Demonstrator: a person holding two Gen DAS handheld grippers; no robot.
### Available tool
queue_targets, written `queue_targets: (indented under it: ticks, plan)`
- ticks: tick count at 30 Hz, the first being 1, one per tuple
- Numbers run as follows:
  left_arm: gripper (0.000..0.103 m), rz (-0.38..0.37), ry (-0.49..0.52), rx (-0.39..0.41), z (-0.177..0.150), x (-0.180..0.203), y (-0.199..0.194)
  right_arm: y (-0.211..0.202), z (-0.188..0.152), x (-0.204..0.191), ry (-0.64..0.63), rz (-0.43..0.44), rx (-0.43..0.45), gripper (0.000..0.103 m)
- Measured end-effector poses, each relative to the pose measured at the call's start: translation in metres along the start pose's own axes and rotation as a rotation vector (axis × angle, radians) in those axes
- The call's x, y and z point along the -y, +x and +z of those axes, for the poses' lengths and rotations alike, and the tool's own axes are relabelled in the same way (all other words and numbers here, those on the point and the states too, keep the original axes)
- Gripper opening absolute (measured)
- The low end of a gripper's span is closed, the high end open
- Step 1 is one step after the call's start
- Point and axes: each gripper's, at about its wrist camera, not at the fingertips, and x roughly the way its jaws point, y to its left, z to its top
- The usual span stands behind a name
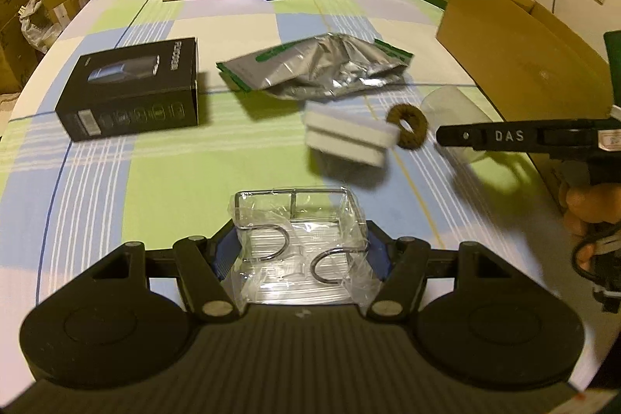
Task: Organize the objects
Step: 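Grasp the clear plastic cup with the right tool while the left tool lifts the plastic box, then lift the ring box and the clear cup and turn both tools toward the cardboard box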
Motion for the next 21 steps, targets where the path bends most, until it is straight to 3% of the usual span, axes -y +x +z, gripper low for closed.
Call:
queue_targets:
  ticks: [4, 9, 12, 21]
  plan:
    - [0.062, -0.016, -0.002, 0.006, -0.016, 0.008, -0.011, -0.024, -0.031, -0.012, -0.041, 0.022, -0.036, 0.046]
    - [0.062, -0.023, 0.007, 0.031, -0.030, 0.015, -0.019, -0.041, -0.057, -0.020, -0.080, -0.006, -0.005, 0.051]
    - [0.062, -0.019, 0.020, 0.044, -0.034, 0.017, -0.020, -0.038, -0.058, -0.025, -0.102, -0.043, 0.016, 0.059]
    - [0.063, 0.009, 0.062, 0.068, -0.037, 0.019, -0.018, -0.030, -0.055, -0.023, -0.103, -0.062, 0.043, 0.060]
